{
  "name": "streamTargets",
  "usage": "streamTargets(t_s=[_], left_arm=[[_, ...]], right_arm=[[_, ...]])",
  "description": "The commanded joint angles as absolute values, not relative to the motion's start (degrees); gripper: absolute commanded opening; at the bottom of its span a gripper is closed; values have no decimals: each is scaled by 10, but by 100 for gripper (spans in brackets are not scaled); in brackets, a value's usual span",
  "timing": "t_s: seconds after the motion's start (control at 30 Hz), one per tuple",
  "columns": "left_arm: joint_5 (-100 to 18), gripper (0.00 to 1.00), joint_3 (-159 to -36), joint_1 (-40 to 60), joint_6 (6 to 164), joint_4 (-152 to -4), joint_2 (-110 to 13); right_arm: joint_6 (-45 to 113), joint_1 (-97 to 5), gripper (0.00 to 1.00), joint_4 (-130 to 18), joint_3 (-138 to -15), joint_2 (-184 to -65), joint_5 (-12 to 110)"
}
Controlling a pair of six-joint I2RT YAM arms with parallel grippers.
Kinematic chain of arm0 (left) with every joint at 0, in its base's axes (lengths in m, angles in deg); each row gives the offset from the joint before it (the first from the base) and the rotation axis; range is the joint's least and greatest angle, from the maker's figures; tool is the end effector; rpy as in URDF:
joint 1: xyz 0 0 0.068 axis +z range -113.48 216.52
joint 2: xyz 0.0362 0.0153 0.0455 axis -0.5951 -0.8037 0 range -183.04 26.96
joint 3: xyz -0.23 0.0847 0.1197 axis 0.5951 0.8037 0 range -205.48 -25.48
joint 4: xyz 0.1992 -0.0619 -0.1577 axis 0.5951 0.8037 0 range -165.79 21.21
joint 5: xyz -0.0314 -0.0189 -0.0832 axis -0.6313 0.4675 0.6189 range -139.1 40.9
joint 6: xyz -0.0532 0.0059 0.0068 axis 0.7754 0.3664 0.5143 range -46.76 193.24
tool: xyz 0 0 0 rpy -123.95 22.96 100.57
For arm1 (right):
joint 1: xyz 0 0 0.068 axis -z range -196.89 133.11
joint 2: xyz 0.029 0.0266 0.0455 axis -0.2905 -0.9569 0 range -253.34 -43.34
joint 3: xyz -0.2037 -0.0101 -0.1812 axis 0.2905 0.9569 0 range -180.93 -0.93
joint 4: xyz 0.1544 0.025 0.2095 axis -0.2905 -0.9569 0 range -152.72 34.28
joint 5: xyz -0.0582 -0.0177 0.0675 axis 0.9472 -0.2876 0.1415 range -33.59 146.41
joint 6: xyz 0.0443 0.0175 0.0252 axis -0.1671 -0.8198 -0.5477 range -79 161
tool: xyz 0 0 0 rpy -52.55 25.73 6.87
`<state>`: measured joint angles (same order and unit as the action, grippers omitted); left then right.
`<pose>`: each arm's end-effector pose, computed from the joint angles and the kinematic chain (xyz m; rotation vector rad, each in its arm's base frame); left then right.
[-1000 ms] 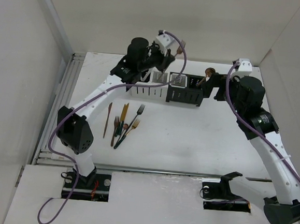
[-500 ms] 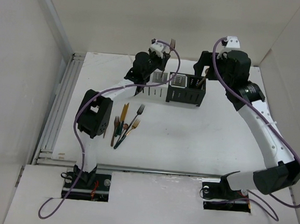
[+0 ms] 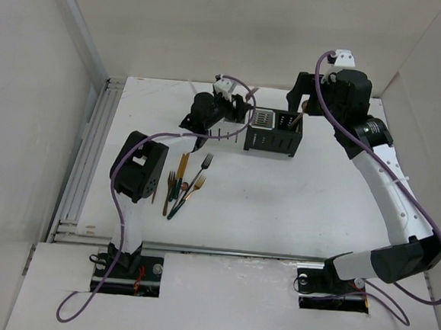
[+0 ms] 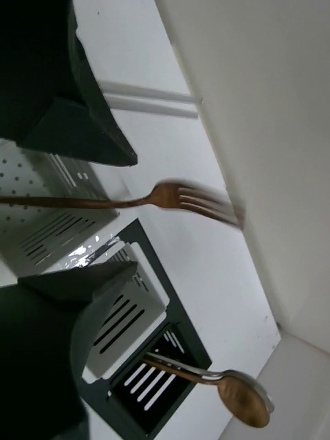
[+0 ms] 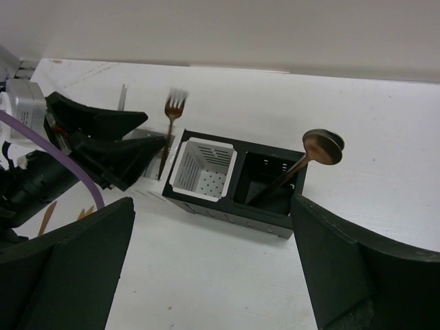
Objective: Sort the eating utensils into containers
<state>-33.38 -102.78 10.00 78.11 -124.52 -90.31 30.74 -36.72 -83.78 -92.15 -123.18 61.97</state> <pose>0.4201 -0.2205 0.2531 0.4971 1.3677 -0.6441 0.2896 0.1007 0.4491 -0.0886 1.8672 0.2732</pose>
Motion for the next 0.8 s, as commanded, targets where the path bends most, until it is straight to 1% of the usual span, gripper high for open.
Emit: streamTargets(t_s=[0.0, 0.03, 0.07, 0.2, 0.27, 0.33, 0.37, 0.4, 0.43, 0.47, 0.5, 0.57, 0.63, 0.7, 0.73, 0.77], left_arm=[[-295, 61, -1038, 103, 807, -1260, -826], [-295, 66, -1045, 103, 807, -1242, -807], [-295, 68, -1050, 103, 797, -1237, -796], [-385, 71, -1037, 103, 732, -1216, -720], [-404, 71, -1020, 98, 674, -1158, -667], [-380, 71, -985, 98, 632, -1078, -635], [-365, 69, -975, 98, 598, -977, -604], [-335, 68, -966, 107, 588, -924, -591], [-318, 65, -949, 107, 580, -872, -579], [-302, 60, -941, 113, 572, -824, -567], [-286, 58, -930, 113, 546, -746, -545], [-235, 56, -890, 113, 511, -682, -530], [-221, 51, -867, 113, 485, -610, -524], [-238, 42, -839, 108, 469, -573, -529], [-246, 29, -831, 108, 469, -573, -529], [-264, 26, -811, 108, 469, -568, -529]], right_arm=[[313, -364, 100, -834, -941, -1213, 609], [313, -364, 100, -834, -941, -1213, 604], [313, -364, 100, -834, -935, -1213, 598], [313, -377, 100, -828, -909, -1208, 598], [313, -384, 100, -828, -894, -1195, 604], [308, -396, 100, -810, -860, -1183, 604], [303, -397, 100, -803, -846, -1169, 604], [303, -402, 100, -796, -832, -1162, 604], [298, -408, 100, -790, -804, -1154, 604], [297, -408, 100, -778, -790, -1141, 598], [291, -408, 100, -773, -776, -1134, 598], [274, -413, 100, -767, -742, -1123, 598], [247, -413, 100, -767, -726, -1115, 614], [225, -403, 100, -773, -705, -1101, 614], [218, -403, 100, -773, -698, -1091, 614], [211, -397, 100, -773, -690, -1086, 621]])
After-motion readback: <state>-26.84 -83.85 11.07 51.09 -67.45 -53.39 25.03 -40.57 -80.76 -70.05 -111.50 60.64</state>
